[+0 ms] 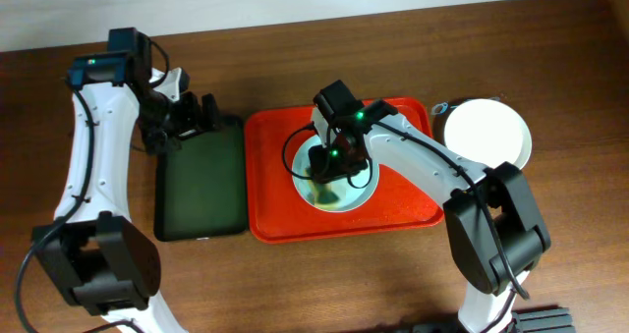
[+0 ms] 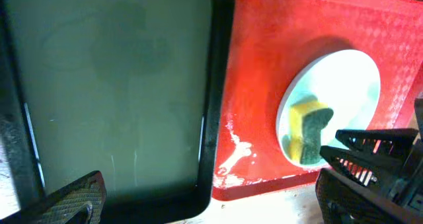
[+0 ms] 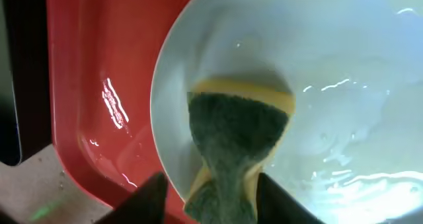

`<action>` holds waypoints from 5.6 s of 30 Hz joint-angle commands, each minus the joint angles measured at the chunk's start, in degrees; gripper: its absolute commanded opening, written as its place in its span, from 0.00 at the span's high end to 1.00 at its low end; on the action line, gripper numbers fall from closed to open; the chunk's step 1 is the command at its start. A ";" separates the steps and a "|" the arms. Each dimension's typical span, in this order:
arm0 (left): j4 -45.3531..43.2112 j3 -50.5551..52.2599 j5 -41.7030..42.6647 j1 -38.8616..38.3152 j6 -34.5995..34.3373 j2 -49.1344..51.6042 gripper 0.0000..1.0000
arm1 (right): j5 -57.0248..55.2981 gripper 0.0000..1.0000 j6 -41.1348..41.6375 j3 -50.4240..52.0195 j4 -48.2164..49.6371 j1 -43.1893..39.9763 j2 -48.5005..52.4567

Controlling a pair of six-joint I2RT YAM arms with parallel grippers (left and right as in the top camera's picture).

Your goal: Clean dirty plates on tray and stack at the side

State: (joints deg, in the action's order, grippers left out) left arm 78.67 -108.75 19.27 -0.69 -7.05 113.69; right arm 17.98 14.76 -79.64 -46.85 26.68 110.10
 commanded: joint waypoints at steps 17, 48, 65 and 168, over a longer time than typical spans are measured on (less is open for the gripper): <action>-9.49 -0.04 -19.37 -35.28 -23.06 2.60 0.45 | 1.07 0.62 -12.44 4.74 -6.27 -23.32 -2.64; -6.12 -0.04 -9.20 -36.44 -25.55 17.46 0.45 | 5.57 0.83 -4.61 13.49 10.58 -21.75 -0.96; -13.79 6.60 -24.28 -34.56 -26.12 17.77 1.00 | 5.55 0.96 -4.63 13.86 9.79 -21.75 -0.96; 3.85 -2.21 -21.20 -2.95 0.72 5.40 1.00 | 5.35 0.96 -4.61 13.86 10.25 -19.89 -0.96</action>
State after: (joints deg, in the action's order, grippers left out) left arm 83.26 -113.27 -1.15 -5.04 -8.08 120.22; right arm 22.39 10.28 -66.41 -36.80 6.11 108.07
